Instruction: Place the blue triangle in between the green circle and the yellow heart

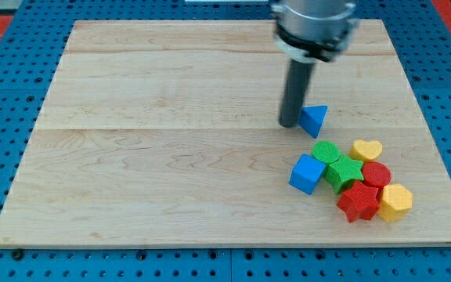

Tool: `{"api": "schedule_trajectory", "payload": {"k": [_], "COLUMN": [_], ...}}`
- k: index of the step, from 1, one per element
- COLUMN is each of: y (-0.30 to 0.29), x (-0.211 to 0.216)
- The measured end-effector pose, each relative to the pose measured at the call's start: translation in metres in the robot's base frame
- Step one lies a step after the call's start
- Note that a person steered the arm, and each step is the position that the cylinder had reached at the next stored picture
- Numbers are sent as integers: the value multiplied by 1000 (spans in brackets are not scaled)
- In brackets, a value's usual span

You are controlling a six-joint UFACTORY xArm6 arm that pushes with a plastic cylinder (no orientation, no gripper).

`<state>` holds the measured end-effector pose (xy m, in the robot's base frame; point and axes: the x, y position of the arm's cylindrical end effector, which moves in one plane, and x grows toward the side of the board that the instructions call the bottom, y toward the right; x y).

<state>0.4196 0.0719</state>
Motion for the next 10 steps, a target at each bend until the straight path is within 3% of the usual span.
{"api": "schedule_trajectory", "payload": {"k": [1,2,3,6,8,10], "y": [-18,13,51,128,135,87], "x": [-24,-25,16,14,25,24]}}
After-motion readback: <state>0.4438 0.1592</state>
